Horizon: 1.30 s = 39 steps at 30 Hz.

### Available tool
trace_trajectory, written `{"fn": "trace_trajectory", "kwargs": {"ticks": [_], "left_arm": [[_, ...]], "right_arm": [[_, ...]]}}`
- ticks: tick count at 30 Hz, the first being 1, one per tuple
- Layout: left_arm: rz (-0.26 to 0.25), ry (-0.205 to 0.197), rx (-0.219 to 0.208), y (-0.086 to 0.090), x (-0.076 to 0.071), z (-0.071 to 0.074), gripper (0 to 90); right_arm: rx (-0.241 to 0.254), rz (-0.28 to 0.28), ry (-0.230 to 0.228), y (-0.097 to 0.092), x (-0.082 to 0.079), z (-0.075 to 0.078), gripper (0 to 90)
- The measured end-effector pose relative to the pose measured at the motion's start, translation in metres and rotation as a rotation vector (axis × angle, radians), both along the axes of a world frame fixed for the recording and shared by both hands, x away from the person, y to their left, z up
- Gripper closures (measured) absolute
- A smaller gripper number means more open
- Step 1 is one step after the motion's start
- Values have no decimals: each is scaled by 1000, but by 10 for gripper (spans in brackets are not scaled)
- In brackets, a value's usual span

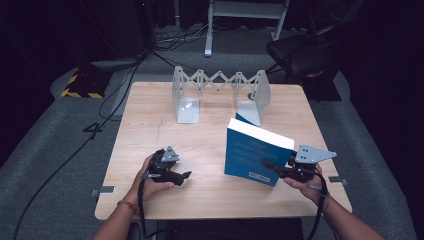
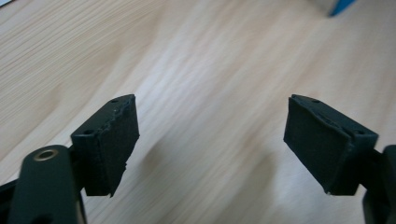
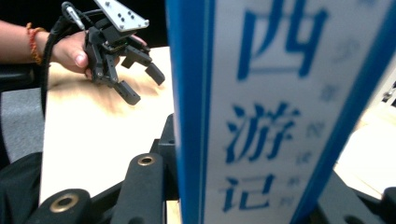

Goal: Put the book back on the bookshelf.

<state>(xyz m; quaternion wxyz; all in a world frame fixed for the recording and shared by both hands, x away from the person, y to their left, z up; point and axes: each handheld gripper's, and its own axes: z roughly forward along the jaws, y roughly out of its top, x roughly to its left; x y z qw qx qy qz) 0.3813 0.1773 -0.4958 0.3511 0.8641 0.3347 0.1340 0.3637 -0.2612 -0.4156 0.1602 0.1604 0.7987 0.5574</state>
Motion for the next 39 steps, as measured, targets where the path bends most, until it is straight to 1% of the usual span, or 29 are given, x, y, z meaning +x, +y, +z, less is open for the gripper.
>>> {"fn": "trace_trajectory", "kwargs": {"ticks": [1, 2, 3, 4, 5, 7, 9, 10, 13, 15, 18, 21, 24, 25, 27, 28, 29, 32, 35, 37, 38, 39], "left_arm": [[20, 6, 16, 3, 1, -3, 170], [51, 16, 24, 7, 3, -6, 170], [50, 27, 8, 9, 4, -7, 162], [56, 19, 2, 10, 4, -7, 162], [51, 18, 7, 10, 4, -7, 164], [51, 19, 0, 9, 5, -8, 158], [48, 16, 3, 9, 5, -8, 157], [48, 19, -5, 8, 5, -8, 157], [49, 21, -3, 7, 6, -8, 155], [47, 20, 1, 7, 7, -8, 154], [51, 21, 0, 7, 6, -8, 154], [55, 18, 3, 7, 6, -8, 154], [58, 18, 5, 6, 6, -8, 150], [58, 18, 5, 6, 6, -8, 149], [59, 20, 0, 6, 6, -8, 149], [59, 20, 0, 6, 6, -8, 148], [58, 19, 1, 6, 6, -8, 148], [59, 18, 3, 6, 6, -8, 148], [58, 20, 0, 6, 6, -8, 148], [58, 21, 1, 6, 6, -8, 148], [58, 21, 1, 6, 6, -8, 148], [58, 22, -2, 6, 6, -8, 148]], "right_arm": [[-2, -7, -1, 2, 3, 2, 623], [1, -15, -3, 3, 6, 3, 624], [5, -26, -4, 4, 10, 4, 624], [3, -33, -5, 5, 13, 5, 624], [3, -45, -13, 6, 15, 6, 624], [-4, -59, -30, 8, 23, 9, 624], [-22, -70, -50, 9, 28, 12, 624], [-32, -82, -66, 9, 31, 15, 624], [-37, -102, -79, 10, 39, 21, 624], [-27, -118, -79, 9, 44, 24, 624], [-27, -143, -107, 8, 52, 32, 624], [-14, -172, -129, 7, 57, 39, 624], [10, -201, -137, 2, 62, 48, 624], [10, -201, -137, 2, 62, 48, 624], [12, -242, -154, -1, 70, 54, 624], [12, -242, -154, -1, 70, 54, 624], [15, -264, -162, -3, 77, 57, 624], [27, -301, -171, -5, 84, 60, 624], [28, -317, -170, -7, 88, 62, 624], [41, -337, -167, -7, 94, 64, 624], [40, -350, -174, -6, 96, 65, 623], [44, -351, -170, -5, 97, 65, 624]]}}
